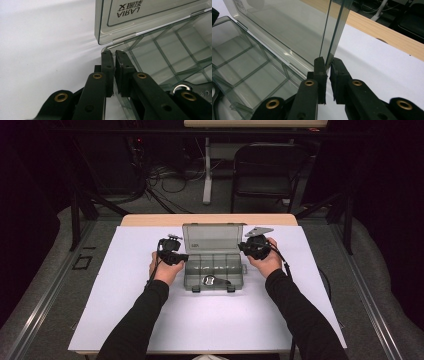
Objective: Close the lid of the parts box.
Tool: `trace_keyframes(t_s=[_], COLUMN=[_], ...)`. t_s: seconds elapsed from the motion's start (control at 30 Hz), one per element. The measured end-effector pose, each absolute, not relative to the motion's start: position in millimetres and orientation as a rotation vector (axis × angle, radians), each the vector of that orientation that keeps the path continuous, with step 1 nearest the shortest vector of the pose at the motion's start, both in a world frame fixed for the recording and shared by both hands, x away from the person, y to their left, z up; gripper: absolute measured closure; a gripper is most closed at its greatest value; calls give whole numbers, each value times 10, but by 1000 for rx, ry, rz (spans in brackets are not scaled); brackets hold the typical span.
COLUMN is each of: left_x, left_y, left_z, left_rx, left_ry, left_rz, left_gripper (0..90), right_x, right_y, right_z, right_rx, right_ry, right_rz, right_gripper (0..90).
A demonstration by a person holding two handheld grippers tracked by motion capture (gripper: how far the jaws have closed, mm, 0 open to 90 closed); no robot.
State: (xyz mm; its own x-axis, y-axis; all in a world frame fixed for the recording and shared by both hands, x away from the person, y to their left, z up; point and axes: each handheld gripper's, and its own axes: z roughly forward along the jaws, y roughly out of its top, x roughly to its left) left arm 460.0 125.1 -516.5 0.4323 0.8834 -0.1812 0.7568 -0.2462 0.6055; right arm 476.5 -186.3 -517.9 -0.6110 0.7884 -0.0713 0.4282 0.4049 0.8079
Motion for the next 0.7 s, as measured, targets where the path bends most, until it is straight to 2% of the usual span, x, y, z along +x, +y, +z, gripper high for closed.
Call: trace_keyframes(t_s=[0.7], left_x=[4603], left_y=[1248], left_z=[-5164], left_rx=[2061], left_ry=[1371], left_rz=[261], left_gripper=[856], right_x=[4728], right_y=[-1865], right_z=[-5191], right_rx=[1007], right_ry=[2209], right_rz=[1087], right_gripper=[837])
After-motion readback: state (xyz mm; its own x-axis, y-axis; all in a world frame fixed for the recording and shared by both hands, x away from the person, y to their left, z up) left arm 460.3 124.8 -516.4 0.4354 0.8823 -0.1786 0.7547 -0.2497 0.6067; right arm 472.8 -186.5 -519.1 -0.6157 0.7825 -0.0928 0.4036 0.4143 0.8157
